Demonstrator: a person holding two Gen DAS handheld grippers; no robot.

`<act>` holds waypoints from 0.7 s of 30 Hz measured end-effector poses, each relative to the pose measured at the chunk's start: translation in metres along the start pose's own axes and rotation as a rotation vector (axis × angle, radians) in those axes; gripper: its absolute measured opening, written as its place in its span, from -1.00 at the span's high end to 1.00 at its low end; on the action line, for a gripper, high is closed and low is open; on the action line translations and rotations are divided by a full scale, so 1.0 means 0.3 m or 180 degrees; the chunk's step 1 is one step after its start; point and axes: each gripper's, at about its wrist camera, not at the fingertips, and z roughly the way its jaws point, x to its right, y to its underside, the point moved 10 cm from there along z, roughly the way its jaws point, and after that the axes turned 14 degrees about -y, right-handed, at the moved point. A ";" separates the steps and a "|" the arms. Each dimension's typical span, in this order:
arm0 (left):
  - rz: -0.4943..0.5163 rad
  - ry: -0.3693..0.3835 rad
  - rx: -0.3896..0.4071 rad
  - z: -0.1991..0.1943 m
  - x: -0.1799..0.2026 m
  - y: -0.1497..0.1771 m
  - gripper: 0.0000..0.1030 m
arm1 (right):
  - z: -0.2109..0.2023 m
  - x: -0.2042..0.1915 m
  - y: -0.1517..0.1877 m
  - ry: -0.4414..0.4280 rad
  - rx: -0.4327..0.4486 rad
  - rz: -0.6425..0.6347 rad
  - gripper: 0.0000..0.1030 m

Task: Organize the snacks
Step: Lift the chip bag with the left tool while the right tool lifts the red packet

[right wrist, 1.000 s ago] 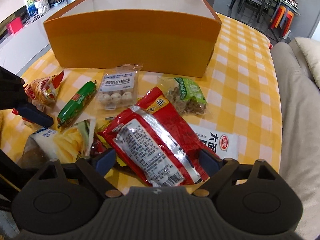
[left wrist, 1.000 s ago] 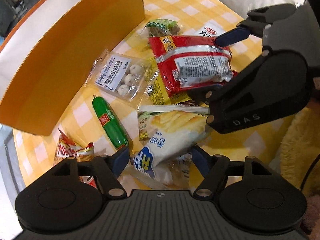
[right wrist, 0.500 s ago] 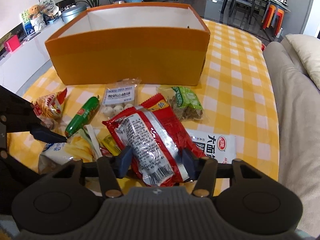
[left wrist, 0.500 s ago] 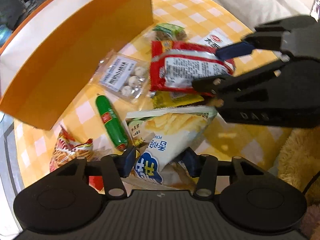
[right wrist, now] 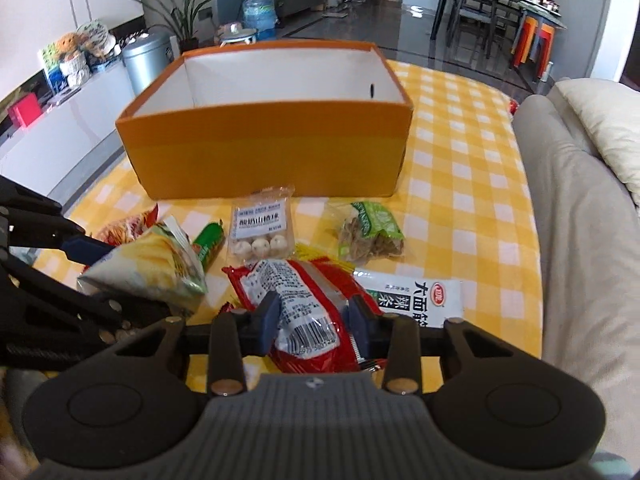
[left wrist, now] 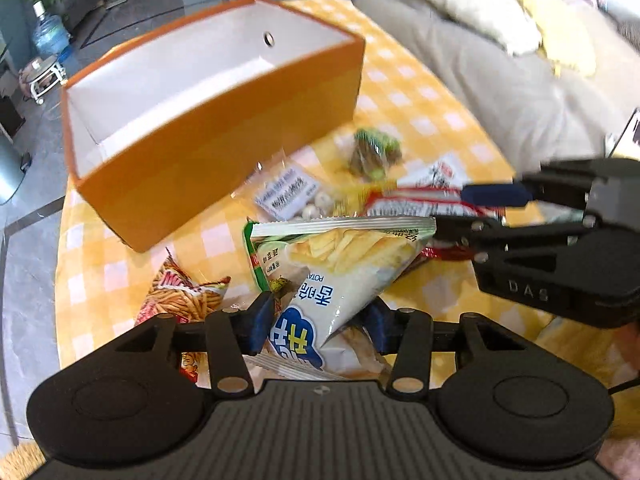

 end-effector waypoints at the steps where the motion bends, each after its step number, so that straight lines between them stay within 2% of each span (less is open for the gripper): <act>1: -0.0046 0.0012 0.0028 -0.016 -0.014 -0.005 -0.05 | -0.013 -0.002 -0.005 0.0007 0.0020 0.0031 0.31; 7: -0.0336 0.0092 0.0209 -0.088 -0.083 -0.078 -0.05 | -0.091 -0.025 -0.052 0.0003 0.0175 0.0135 0.33; 15: -0.0531 0.0025 0.0469 -0.157 -0.196 -0.195 -0.05 | -0.161 -0.070 -0.171 -0.0075 0.0379 0.0112 0.35; 16: -0.0547 0.0014 0.0511 -0.168 -0.211 -0.213 -0.06 | -0.165 -0.073 -0.189 -0.0084 0.0396 0.0109 0.41; 17: -0.0560 0.0001 0.0549 -0.175 -0.225 -0.234 -0.06 | -0.168 -0.075 -0.207 -0.0092 0.0412 0.0105 0.58; 18: -0.0569 -0.0012 0.0583 -0.180 -0.239 -0.253 -0.06 | -0.170 -0.076 -0.228 -0.0105 0.0432 0.0099 0.99; 21: -0.0590 -0.0039 0.0622 -0.178 -0.271 -0.296 -0.05 | -0.167 -0.076 -0.296 -0.0129 0.0463 0.0090 0.98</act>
